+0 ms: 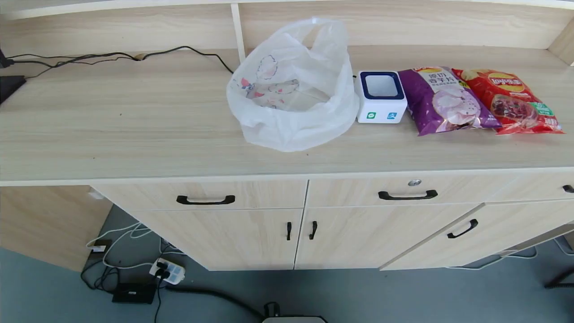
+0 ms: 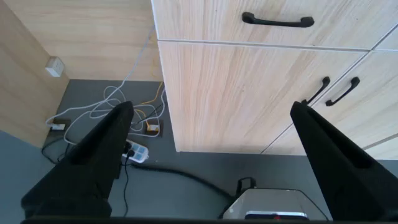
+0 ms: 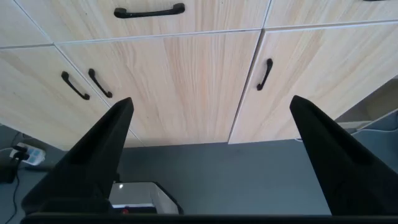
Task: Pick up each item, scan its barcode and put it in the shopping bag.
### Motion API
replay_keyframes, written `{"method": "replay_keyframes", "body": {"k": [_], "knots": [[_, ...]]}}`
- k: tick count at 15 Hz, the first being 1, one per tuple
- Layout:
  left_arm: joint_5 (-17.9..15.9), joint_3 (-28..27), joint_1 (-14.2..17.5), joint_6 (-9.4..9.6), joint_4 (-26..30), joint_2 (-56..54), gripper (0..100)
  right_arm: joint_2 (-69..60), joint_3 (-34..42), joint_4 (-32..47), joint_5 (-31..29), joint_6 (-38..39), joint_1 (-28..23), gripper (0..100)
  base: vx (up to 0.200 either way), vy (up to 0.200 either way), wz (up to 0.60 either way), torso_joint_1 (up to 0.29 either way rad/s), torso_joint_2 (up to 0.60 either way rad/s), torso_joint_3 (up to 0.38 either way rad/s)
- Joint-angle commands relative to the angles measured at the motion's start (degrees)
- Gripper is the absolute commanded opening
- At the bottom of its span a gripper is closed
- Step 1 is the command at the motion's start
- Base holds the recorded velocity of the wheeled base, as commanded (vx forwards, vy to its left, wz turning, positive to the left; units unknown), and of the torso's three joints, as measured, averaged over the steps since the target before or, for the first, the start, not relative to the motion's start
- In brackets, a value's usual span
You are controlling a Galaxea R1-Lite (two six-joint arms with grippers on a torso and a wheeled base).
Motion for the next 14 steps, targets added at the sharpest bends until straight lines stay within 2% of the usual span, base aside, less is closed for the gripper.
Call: {"method": "replay_keyframes", "body": {"k": [1, 6, 14], "knots": [[0.01, 0.0, -0.01, -0.01, 0.03, 0.09, 100, 0.0, 0.0, -0.04, 0.0, -0.01, 0.04, 100, 0.2, 0.0, 0.0, 0.007, 0.0, -0.002], [0.01, 0.0, -0.01, -0.1, -0.06, 0.09, 100, 0.0, 0.0, -0.04, 0.0, -0.01, 0.04, 100, 0.2, 0.0, 0.0, 0.003, 0.0, -0.002], [0.01, 0.0, -0.01, -0.1, -0.15, 0.09, 100, 0.0, 0.0, -0.04, 0.0, -0.01, 0.04, 100, 0.0, 0.0, 0.0, 0.0, 0.0, 0.0]]}}
